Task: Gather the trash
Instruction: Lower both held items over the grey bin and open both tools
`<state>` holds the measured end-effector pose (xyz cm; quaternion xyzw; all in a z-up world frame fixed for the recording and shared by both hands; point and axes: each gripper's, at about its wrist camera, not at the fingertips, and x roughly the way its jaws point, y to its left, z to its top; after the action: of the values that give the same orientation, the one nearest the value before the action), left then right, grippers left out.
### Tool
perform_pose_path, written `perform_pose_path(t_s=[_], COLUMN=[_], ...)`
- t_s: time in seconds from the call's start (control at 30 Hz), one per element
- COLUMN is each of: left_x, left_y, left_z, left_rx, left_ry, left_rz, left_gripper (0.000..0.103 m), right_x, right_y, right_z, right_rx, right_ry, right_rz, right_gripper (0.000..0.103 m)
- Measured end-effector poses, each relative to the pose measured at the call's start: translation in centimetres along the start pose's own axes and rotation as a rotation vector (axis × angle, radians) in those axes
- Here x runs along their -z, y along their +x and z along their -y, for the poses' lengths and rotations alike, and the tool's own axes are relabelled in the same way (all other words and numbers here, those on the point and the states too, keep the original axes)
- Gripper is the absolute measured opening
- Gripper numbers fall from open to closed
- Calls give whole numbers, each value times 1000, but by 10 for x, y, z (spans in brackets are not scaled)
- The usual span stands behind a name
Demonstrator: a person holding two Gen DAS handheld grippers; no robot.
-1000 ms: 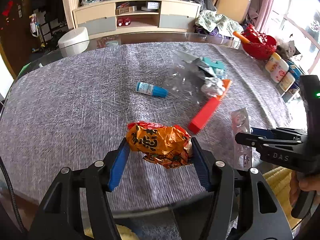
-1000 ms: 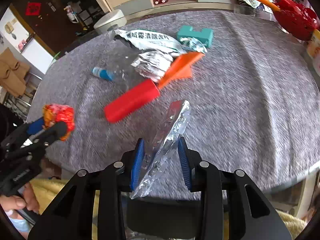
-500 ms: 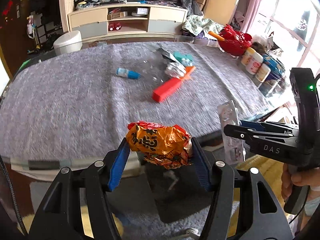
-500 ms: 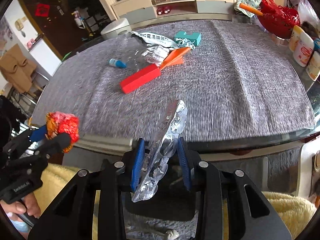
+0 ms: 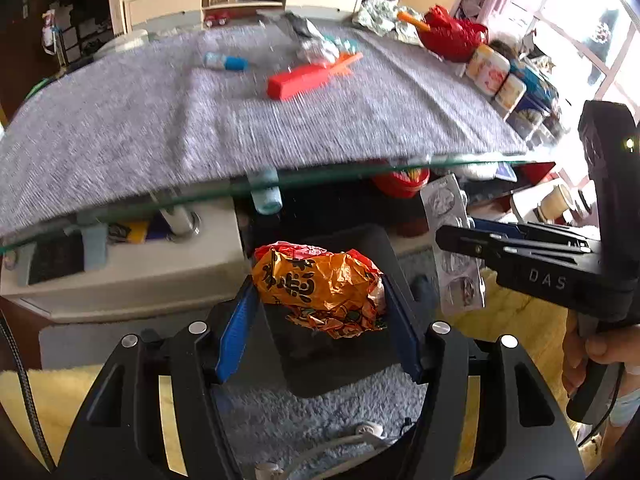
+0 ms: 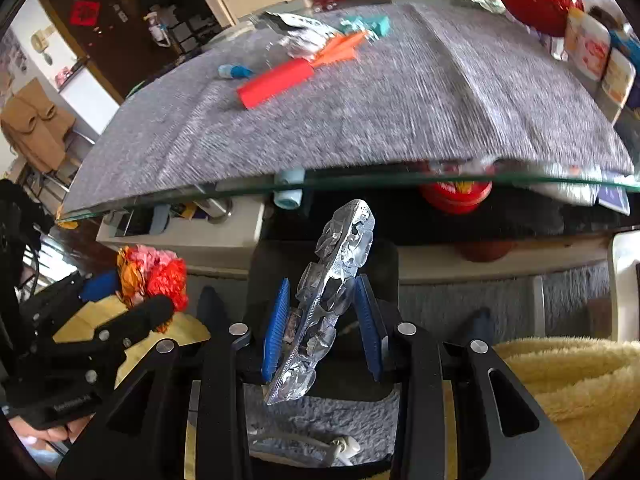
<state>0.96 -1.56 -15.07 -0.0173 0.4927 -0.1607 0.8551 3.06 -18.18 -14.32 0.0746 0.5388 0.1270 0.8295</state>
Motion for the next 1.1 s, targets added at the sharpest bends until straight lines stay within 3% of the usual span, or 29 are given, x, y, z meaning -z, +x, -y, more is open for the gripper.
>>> perform_pose_path(t_s=[0.53,0.83,0.93,1.1], left_x=[25,27,26,22], left_y=[64,75,73,65], left_z=[2,6,4,5], left_rx=[7,22,4,-7], left_ry=[-7,-6,-6,-1], left_rz=[-201,-250,-244,-235], left_gripper=[59,66,75,77], right_x=[8,4,1,-3], right_y=[54,61,57,46], right_z=[5,11,15,21], right_rx=[-15,-40,-31,-25], right_ry=[7,41,59,90], right_rz=[-98,-125,-111,-76], right_gripper=[35,37,46,55])
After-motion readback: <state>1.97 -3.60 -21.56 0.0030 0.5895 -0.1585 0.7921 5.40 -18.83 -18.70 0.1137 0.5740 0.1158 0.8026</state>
